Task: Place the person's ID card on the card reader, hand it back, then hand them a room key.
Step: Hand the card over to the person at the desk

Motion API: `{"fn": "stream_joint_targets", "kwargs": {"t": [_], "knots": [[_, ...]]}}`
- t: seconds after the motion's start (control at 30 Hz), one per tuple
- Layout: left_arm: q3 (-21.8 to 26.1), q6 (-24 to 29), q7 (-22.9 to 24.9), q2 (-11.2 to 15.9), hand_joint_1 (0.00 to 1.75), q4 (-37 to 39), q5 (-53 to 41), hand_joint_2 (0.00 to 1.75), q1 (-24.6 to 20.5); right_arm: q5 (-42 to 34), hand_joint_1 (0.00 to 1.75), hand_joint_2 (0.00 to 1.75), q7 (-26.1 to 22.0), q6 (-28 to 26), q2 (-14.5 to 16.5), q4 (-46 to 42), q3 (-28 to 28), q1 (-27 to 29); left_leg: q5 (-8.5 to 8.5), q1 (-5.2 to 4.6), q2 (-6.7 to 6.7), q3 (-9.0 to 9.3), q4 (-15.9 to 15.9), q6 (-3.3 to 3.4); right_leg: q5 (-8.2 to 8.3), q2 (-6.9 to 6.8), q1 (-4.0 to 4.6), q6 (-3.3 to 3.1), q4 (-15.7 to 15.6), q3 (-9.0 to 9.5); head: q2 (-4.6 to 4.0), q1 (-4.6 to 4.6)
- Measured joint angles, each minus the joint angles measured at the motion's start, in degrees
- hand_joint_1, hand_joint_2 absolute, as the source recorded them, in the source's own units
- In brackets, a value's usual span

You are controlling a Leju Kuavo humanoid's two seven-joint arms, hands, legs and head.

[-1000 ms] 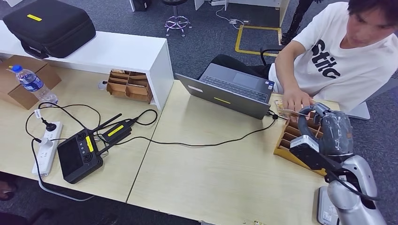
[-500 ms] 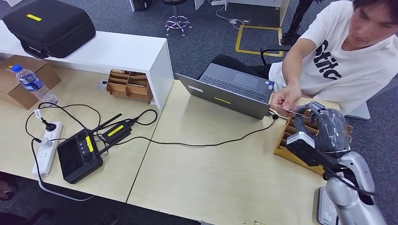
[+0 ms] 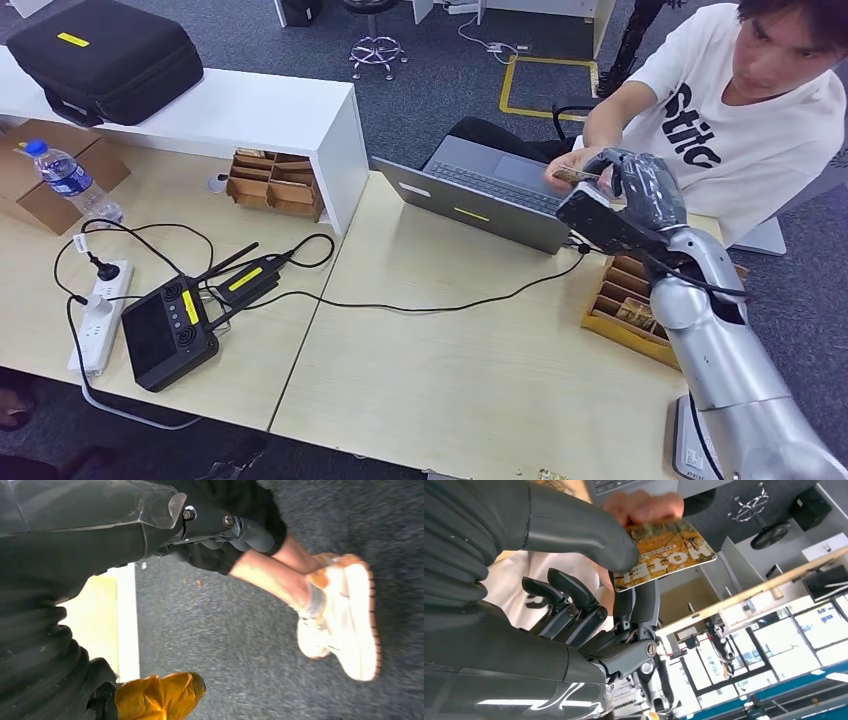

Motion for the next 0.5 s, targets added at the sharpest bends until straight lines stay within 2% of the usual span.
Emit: {"fn": "stream_joint_targets", "kwargs": {"t": [0.13, 0.27, 0.5], "knots": [[-0.5, -0.1, 0.1, -0.3, 0.0, 0.0, 0.0, 1.75, -0.2, 0.1, 1.75, 1.75, -0.2, -0.4, 2.7, 6.2, 1.2, -3.0, 0.04, 0.0, -0.14, -0.05, 0.0, -0.02, 0.01, -0.13, 0.0, 0.0, 0.0, 0.0, 0.0, 0.01], [-0.8, -0.1, 0.1, -0.3, 0.0, 0.0, 0.0, 1.75, -0.3, 0.1, 0.0, 1.75, -0.5, -0.6, 3.9, 9.1, 1.6, -4.1, 0.0, -0.01, -0.12, -0.07, 0.0, 0.0, -0.01, -0.09, 0.0, 0.01, 0.0, -0.02, 0.0, 0.0], [-0.8, -0.1, -0.1, -0.5, 0.0, 0.0, 0.4, 1.75, -0.2, -1.0, 0.0, 1.75, -1.5, -1.6, 4.8, 10.2, 2.5, -4.0, -0.03, 0.0, -0.12, -0.07, 0.0, 0.0, -0.04, -0.11, 0.0, 0.01, 0.0, -0.05, 0.0, 0.01]]}}
